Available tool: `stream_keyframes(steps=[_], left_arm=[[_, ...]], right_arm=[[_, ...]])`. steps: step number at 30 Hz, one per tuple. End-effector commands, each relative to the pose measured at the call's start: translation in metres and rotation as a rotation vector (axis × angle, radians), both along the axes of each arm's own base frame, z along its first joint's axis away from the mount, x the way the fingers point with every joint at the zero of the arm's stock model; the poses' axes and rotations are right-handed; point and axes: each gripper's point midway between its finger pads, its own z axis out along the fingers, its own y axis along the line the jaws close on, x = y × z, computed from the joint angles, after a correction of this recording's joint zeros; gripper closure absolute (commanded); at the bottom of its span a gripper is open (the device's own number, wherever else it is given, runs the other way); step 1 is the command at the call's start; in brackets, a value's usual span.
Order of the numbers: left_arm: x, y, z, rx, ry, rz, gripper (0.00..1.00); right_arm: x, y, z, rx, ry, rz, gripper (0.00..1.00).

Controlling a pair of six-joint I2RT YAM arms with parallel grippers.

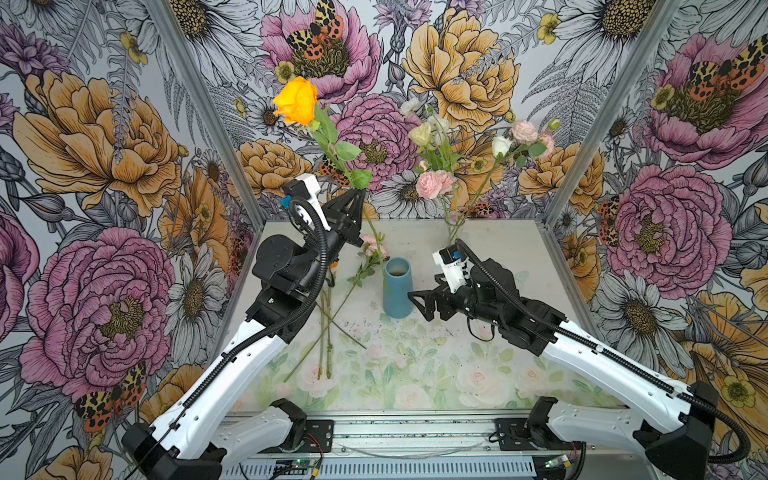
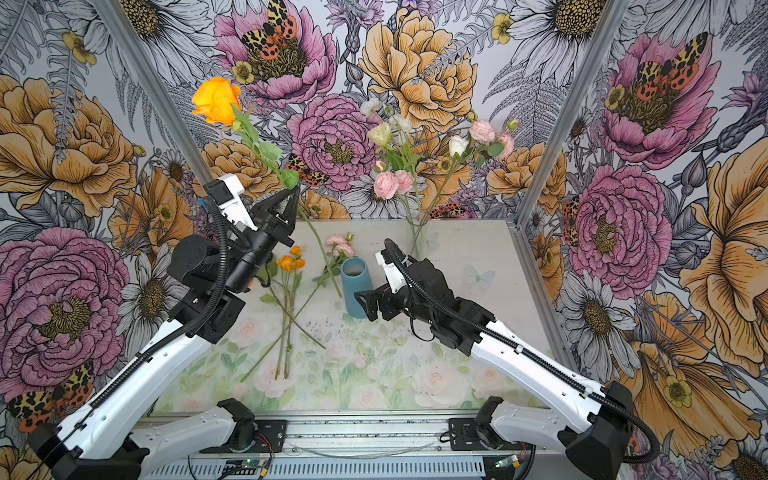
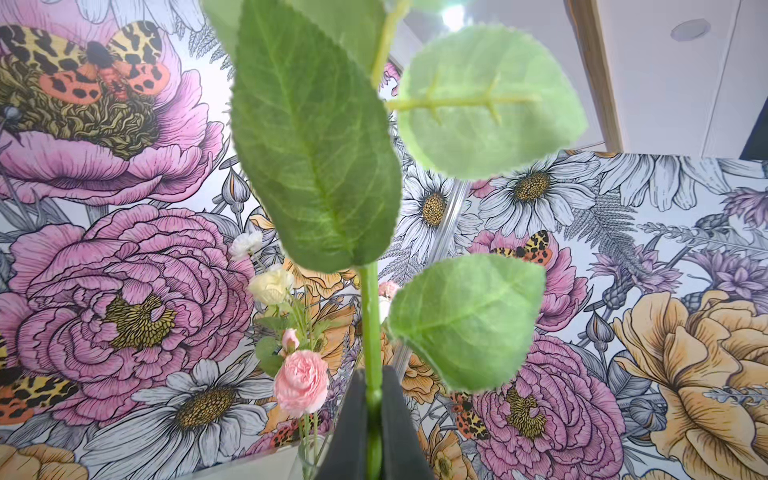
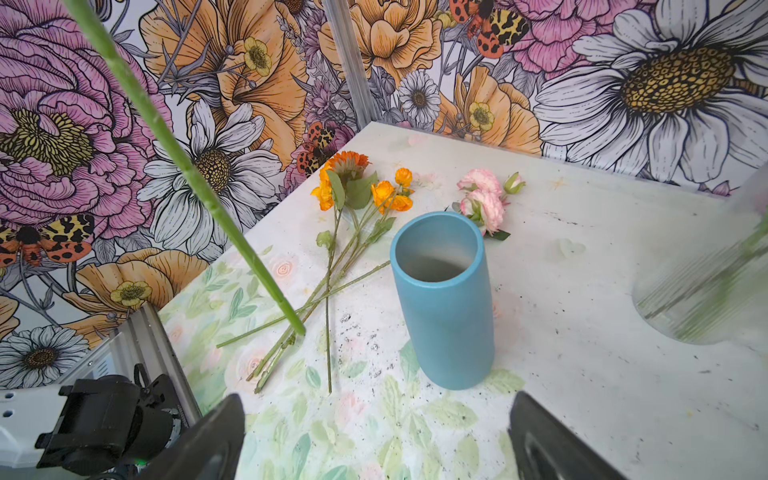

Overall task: Arrange the flowers into the vase
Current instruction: 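Close the left gripper on a yellow-rose stem and lift it upright, then carry the yellow rose over the teal vase and lower its stem in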

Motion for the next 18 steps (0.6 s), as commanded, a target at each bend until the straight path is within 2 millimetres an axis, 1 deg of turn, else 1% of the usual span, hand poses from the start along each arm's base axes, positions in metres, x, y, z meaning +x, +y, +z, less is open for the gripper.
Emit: stream_keyframes(steps=[1,4,6,11,12,18], left_arm=[[-0.007,0.003,0.037,-0.081,-0.129,0.005,1.00],[-0.002,0.001,0.036,-0.089,-0.165,0.020,1.00],[0.005,-0.002,0.032,-0.086,-0.172,0.030,1.00],[0.022,-0.012,0.009,-0.028,-0.181,0.049,1.00],[0.026,-0.013,0.004,-0.024,-0.180,0.051,1.00],[0.048,-0.015,-0.029,-0.009,-0.155,0.059,1.00]], right_arm=[[0.002,0.001,0.032,0.061,-0.067,0.001,0.00],[0.004,-0.001,0.030,0.055,-0.070,-0.015,0.00],[0.007,-0.003,0.029,0.050,-0.071,-0.033,0.00],[0.007,-0.005,0.034,0.057,-0.082,-0.042,0.00],[0.013,-0.012,0.034,0.056,-0.082,-0.066,0.00],[0.012,-0.022,0.033,0.059,-0.087,-0.093,0.01]])
